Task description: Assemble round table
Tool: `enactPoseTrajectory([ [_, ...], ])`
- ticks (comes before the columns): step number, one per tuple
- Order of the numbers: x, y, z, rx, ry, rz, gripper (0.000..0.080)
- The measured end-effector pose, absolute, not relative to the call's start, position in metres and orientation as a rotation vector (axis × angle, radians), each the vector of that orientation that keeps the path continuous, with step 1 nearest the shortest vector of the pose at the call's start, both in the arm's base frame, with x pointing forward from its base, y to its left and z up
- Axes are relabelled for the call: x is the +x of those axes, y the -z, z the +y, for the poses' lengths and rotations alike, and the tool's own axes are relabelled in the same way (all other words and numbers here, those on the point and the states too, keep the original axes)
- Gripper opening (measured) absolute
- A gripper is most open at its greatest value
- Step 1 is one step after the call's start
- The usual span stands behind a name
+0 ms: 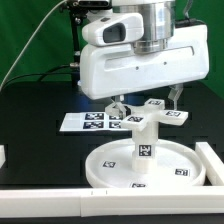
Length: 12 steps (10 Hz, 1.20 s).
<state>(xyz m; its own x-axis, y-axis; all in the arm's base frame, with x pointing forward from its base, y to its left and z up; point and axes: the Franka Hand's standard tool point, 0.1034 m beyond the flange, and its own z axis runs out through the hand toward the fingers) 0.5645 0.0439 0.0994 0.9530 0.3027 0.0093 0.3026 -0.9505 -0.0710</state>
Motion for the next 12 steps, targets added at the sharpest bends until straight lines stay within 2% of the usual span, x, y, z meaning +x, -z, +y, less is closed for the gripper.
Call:
enactPoseTrajectory([
  [2,0.5647,-0.0995,0.0426,-3.041,-0.004,-0.419,0.0637],
  [3,0.5649,-0.0996,0.0394,-3.044,-0.004,-0.415,0.0469],
  [4,0.5646,-0.0995,0.0401,-3.052,-0.008,-0.315,0.0437],
  [8,0.5645,-0.0998,0.0409,-3.076,0.016,0.193,0.0437],
  [12,0.5648,-0.0994,0.0411,-2.878,0.092,1.070,0.0439],
])
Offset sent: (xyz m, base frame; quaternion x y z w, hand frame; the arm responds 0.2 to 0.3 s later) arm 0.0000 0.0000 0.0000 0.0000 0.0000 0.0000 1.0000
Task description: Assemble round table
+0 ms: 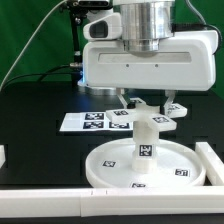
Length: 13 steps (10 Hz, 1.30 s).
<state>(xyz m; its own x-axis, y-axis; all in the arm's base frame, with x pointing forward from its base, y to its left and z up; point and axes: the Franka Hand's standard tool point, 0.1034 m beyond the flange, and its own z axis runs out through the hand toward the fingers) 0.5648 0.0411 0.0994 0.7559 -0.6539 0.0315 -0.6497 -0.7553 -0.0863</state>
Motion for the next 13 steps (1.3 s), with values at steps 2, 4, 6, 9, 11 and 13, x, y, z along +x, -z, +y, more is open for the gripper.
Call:
enactPoseTrajectory([
  [2,0.564,-0.099,0.040,-2.671,0.101,1.452,0.0439],
  [4,0.563,-0.099,0.039,-2.524,0.098,1.662,0.0439],
  [6,0.563,-0.099,0.039,-2.408,0.092,1.824,0.0439],
  [9,0.564,-0.100,0.039,-2.420,0.092,1.808,0.0600],
  [11,0.570,-0.126,0.042,-2.470,0.076,1.693,0.0634],
  [13,0.576,-0.145,0.037,-2.582,0.131,1.457,0.0646],
])
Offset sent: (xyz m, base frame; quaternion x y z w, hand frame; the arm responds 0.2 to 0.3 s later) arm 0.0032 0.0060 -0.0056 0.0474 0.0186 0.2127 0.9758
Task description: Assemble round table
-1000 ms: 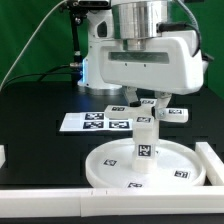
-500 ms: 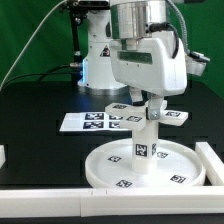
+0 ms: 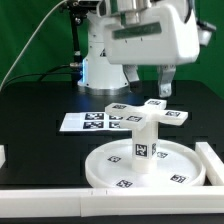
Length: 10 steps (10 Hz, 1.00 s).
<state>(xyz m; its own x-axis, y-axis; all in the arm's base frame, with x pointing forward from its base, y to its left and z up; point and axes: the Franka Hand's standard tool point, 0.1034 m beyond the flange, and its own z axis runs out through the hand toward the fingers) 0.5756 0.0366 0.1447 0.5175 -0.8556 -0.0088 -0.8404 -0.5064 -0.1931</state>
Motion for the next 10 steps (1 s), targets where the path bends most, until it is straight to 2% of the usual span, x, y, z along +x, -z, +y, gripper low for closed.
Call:
enactPoseTrajectory([
  [6,0.570,-0.140,0.036,-2.867,0.257,0.841,0.0649],
  [10,0.575,-0.122,0.037,-3.085,0.283,-0.121,0.0649],
])
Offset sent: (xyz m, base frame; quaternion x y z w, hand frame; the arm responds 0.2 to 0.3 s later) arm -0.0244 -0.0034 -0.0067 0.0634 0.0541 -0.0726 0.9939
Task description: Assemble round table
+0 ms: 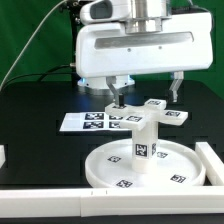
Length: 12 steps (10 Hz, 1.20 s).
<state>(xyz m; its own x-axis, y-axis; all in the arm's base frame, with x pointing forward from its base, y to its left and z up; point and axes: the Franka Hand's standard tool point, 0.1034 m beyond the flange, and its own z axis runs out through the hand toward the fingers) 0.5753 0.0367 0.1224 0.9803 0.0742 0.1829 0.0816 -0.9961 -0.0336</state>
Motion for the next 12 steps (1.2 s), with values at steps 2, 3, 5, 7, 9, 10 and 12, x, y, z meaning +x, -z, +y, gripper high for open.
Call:
enactPoseTrajectory([
  [2,0.576,-0.123,0.034,-3.087,0.288,-0.210,0.0649],
  [3,0.573,-0.122,0.034,-3.084,0.256,-0.232,0.0649],
  [5,0.566,-0.119,0.040,-3.063,0.019,-0.155,0.0649],
  [7,0.565,-0.113,0.044,-3.058,-0.077,-0.149,0.0649],
  [9,0.566,-0.110,0.045,-3.067,-0.051,-0.161,0.0649],
  [10,0.567,-0.109,0.044,-3.070,-0.039,-0.161,0.0649],
  [12,0.565,-0.106,0.042,-3.073,-0.038,-0.156,0.0649],
])
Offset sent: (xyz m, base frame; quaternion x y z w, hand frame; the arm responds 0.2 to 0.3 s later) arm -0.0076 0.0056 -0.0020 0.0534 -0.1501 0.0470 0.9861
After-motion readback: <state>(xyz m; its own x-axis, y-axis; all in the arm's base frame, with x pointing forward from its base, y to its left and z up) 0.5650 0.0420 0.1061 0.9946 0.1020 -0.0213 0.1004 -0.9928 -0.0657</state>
